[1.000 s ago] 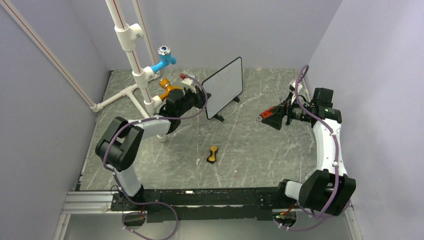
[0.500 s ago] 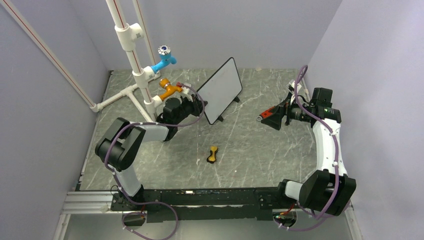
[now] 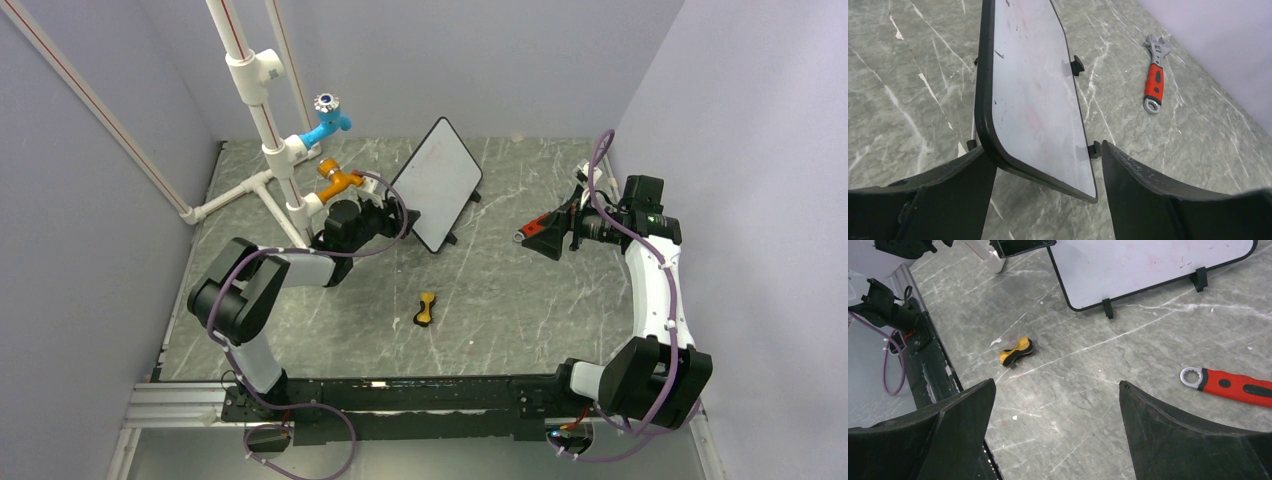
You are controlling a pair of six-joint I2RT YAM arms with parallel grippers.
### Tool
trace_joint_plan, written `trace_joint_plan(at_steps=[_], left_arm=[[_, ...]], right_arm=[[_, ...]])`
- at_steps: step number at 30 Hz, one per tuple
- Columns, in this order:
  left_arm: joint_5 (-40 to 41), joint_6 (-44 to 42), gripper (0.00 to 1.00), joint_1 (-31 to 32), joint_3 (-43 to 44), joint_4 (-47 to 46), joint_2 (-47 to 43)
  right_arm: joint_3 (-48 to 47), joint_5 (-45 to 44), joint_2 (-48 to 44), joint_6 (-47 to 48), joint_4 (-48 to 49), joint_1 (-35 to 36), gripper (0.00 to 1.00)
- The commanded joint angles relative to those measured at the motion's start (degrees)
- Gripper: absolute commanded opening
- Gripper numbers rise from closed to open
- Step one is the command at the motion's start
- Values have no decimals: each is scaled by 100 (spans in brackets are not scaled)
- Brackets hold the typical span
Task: Erase the whiteboard
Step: Place the whiteboard at the center of the board, then reset both arms
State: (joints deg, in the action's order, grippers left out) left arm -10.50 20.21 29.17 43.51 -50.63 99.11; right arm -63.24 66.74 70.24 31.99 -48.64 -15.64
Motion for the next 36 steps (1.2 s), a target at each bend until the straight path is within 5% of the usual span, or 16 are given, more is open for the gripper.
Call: trace_joint_plan(at_steps=[1, 11, 21, 30, 36], left_arm=[[178, -168, 81, 0, -159, 25, -451], [-154, -259, 99, 171, -641, 335, -1066], [-569, -309, 99, 316, -465, 1589, -1362], [-843, -1147, 99, 523, 297, 3476, -1110], [-1207, -1504, 99, 808, 498, 3864, -1147]], right_arm=[[-35, 114, -14, 164, -2, 14, 95], [-10, 2, -28, 130, 64, 12, 95], [79, -167, -148, 10, 247, 17, 95], [93, -235, -135, -16, 280, 2, 95], [128, -436, -179, 14, 314, 0, 96]])
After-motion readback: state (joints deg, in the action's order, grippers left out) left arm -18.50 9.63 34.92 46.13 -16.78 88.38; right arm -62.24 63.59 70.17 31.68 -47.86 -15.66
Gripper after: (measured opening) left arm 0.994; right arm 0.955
